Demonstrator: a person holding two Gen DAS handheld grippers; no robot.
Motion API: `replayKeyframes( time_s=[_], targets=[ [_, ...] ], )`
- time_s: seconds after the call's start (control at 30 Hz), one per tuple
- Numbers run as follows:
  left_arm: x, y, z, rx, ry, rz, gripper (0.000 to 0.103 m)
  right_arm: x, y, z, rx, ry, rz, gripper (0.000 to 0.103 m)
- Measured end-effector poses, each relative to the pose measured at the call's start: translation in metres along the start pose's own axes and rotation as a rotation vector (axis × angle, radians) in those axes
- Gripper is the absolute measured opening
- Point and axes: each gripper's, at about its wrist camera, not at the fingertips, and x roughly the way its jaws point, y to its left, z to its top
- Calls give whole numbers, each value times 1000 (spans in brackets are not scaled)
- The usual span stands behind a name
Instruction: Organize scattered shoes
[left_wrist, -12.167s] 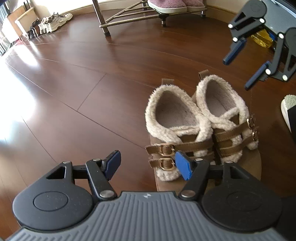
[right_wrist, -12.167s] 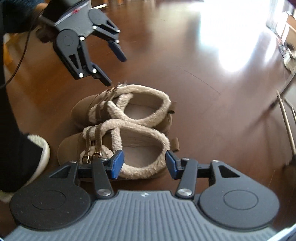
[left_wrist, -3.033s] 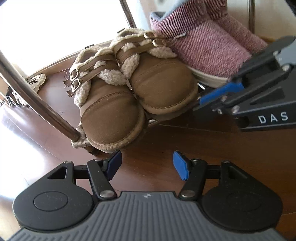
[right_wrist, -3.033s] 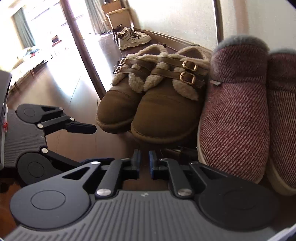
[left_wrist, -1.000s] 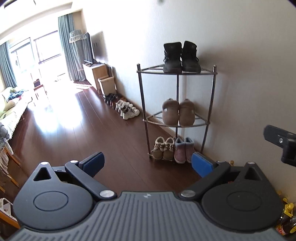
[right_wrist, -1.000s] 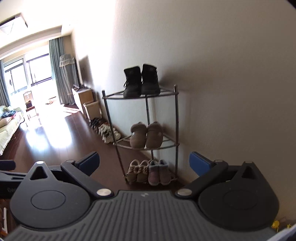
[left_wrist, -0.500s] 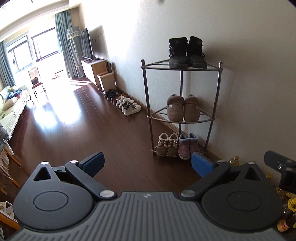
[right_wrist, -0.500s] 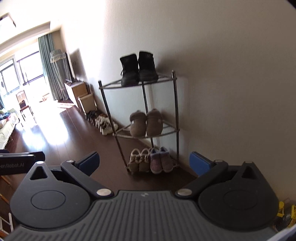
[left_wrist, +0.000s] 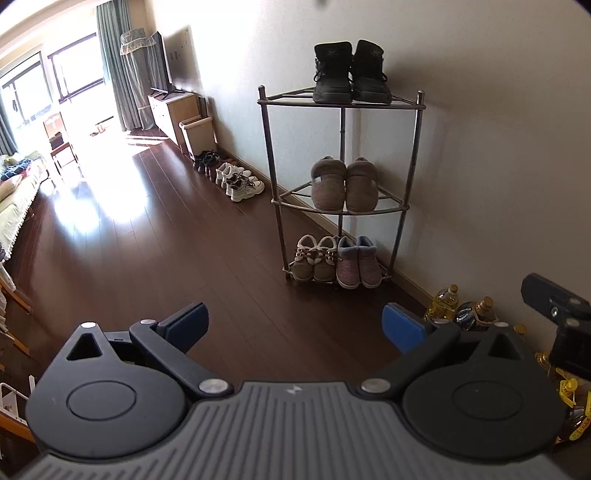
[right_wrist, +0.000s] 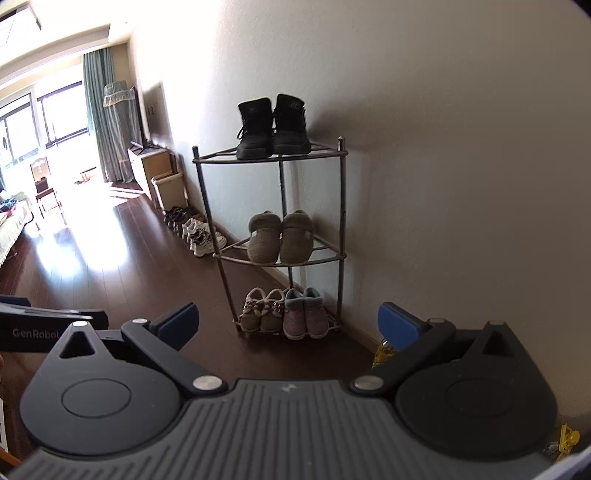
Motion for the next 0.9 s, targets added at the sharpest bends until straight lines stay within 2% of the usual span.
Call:
replayKeyframes(
  time_s=[0.2, 0.4, 0.9],
  targets=[
    [-3, -23, -7, 24, 15, -19, 102, 0, -22, -5, 12, 14, 2, 102],
    [-1, -34, -6, 22, 10, 0, 102, 5, -38, -5, 24, 32, 26, 102],
    [10, -16, 3, -7, 12, 30, 102, 38, -25, 2, -18, 88, 59, 102]
  ],
)
